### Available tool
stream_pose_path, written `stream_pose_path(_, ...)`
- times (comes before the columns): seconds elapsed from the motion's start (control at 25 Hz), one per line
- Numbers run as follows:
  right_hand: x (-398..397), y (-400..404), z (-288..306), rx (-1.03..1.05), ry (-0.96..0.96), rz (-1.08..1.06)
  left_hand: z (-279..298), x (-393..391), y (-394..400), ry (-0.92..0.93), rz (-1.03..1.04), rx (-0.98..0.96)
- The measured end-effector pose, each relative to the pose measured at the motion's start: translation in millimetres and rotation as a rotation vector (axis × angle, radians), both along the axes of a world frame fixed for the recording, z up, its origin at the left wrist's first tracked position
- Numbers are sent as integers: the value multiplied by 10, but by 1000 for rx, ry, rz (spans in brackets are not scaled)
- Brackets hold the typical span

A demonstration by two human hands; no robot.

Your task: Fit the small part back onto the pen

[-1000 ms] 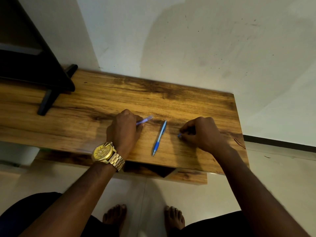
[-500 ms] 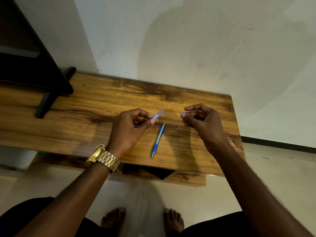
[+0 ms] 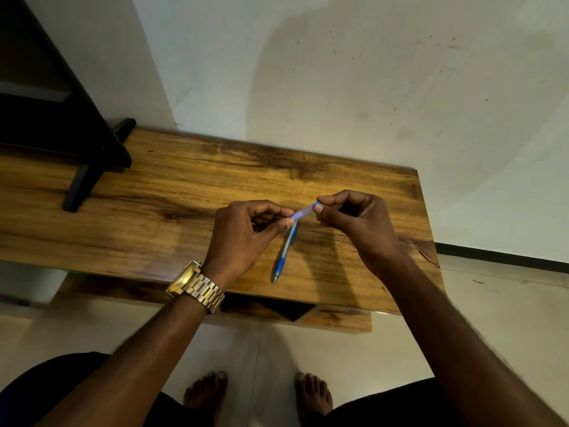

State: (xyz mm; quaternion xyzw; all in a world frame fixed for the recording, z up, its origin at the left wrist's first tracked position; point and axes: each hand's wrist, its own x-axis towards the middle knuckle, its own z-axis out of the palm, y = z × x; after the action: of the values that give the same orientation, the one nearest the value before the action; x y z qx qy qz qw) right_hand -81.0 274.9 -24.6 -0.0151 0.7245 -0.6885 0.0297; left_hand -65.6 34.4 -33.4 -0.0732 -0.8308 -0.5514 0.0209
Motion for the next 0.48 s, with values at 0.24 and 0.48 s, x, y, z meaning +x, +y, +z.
stream_pose_path(0.24, 8, 106, 81, 132, -24, 82, 4, 7, -6, 10, -8, -59)
stream_pose_path(0.48, 17, 0, 90, 223, -28, 101, 8, -8, -47, -39, 40, -106)
